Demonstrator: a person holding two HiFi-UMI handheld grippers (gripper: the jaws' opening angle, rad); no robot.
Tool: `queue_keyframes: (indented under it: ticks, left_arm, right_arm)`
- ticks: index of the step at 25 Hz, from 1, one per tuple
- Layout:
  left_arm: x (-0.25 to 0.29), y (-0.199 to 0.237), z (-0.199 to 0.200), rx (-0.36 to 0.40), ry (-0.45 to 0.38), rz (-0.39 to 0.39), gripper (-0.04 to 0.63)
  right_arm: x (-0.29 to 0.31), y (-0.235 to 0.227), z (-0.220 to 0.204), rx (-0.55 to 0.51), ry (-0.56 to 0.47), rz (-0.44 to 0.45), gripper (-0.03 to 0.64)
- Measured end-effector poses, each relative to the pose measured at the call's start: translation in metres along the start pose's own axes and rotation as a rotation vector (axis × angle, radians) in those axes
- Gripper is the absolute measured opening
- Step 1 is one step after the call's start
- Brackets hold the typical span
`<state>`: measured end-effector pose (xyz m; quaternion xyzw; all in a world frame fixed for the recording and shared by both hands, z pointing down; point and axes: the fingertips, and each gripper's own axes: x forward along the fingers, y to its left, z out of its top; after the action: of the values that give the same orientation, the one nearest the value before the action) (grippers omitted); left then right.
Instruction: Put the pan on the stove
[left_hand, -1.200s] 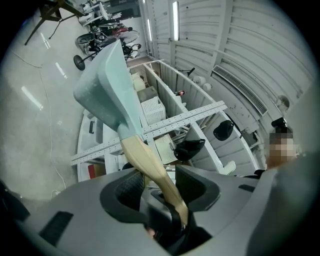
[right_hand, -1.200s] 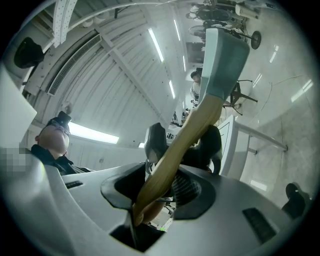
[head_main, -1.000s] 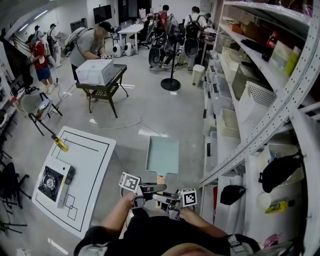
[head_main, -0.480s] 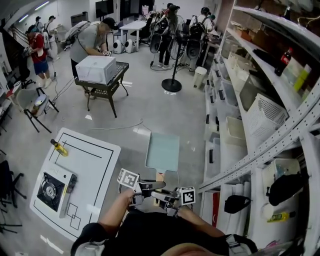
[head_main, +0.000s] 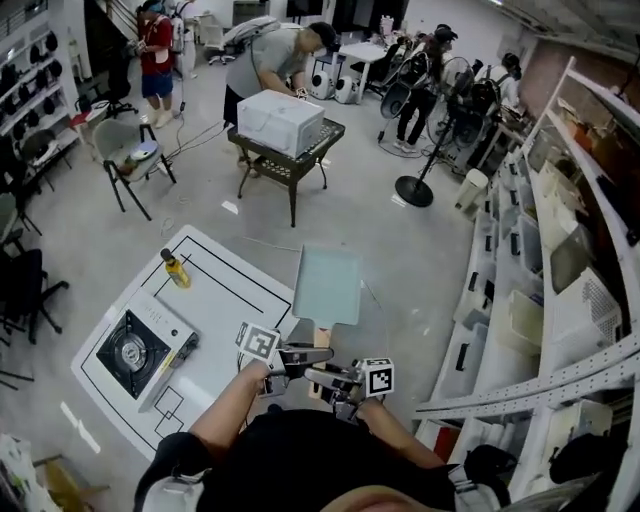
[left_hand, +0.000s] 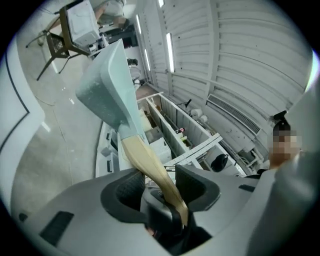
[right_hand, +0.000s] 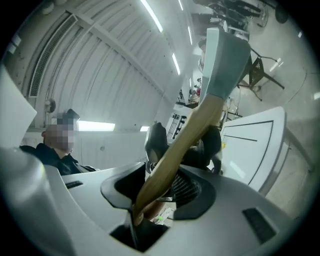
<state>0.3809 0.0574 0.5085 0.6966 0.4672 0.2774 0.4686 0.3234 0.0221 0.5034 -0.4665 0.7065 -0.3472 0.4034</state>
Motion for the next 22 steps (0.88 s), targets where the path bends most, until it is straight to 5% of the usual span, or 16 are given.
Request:
queue_keyframes:
  ticks: [6,10,14,22]
  left_arm:
    - [-0.101,0.004,0.037,0.033,-0.240,0.075,0.196]
    - [-0.163,0.008,0.040,0.118,-0.353,0.191,0.196]
    - [-0.211,0.004,0.036,0.086,-0.509,0.213,0.196]
    - [-0.292,-0.007,0.015,0.081,-0.776,0.373,0.196]
  right_arm:
    - [0.090,-0.021,-0.003,0.033,0.193,0.105,0.176]
    - [0.134,-0.031,-0.024,0.048,0.354,0.164,0.178]
    - [0.173,-0.034,-0.044,0.078,0.499,0.237,0.179]
    - [0.222,-0.028,-0.084,0.158,0.741,0.381,0.179]
